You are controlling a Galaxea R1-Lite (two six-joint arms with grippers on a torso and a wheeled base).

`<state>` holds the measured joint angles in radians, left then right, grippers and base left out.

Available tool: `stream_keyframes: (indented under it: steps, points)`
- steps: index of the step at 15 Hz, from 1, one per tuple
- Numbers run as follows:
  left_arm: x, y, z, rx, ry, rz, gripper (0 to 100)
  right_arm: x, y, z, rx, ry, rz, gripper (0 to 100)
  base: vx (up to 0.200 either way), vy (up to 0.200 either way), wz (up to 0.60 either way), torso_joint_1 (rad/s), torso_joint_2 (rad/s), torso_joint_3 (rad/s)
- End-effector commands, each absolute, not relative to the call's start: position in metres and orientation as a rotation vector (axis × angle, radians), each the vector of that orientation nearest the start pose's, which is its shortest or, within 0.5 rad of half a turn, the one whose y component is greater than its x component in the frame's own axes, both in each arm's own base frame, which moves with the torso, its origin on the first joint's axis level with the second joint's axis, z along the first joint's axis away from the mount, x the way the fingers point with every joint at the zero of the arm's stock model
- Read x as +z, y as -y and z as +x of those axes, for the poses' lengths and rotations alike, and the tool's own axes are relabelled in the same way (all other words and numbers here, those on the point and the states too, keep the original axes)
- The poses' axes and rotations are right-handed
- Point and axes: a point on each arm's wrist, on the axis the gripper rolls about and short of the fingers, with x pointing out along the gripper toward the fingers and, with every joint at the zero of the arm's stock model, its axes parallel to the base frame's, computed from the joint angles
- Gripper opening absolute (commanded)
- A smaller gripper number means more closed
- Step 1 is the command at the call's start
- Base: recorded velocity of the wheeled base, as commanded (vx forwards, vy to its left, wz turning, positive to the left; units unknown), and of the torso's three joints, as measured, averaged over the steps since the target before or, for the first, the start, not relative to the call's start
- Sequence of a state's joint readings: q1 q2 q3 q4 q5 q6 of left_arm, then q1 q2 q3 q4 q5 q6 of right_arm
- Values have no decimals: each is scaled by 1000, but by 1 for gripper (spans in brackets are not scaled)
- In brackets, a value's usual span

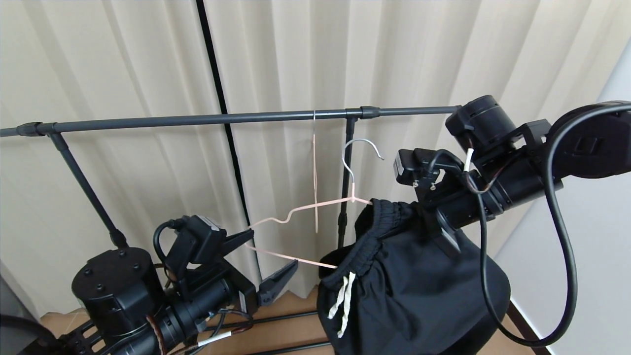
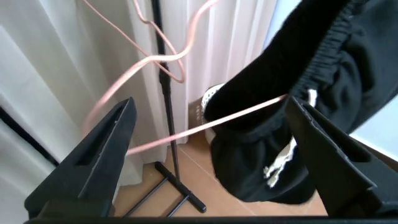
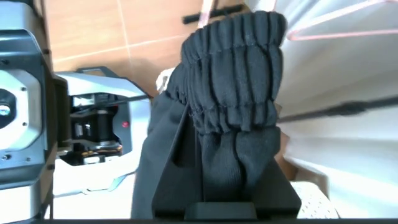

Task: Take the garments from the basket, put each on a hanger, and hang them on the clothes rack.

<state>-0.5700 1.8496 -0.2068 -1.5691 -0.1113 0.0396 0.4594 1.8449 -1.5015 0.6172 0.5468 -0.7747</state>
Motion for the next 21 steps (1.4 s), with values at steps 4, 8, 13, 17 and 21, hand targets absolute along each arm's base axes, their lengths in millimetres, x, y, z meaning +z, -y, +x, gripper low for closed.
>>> stream_keyframes:
  steps: [4, 8, 13, 17, 21]
  points:
    - [96, 123, 225, -667, -127, -104, 100, 233, -151, 283, 1128, -441, -689, 0, 0, 0, 0, 0, 0, 0]
    - [79, 138, 214, -730, -322, -170, 100, 230, -145, 271, 1111, -375, -730, 0, 0, 0, 0, 0, 0, 0]
    - [54, 165, 223, -731, -507, -310, 100, 231, -135, 245, 1104, -316, -734, 0, 0, 0, 0, 0, 0, 0]
    - [51, 172, 234, -704, -535, -416, 100, 230, -142, 223, 1162, -299, -747, 0, 0, 0, 0, 0, 0, 0]
    - [53, 173, 236, -696, -538, -461, 100, 221, -149, 211, 1219, -316, -754, 0, 0, 0, 0, 0, 0, 0]
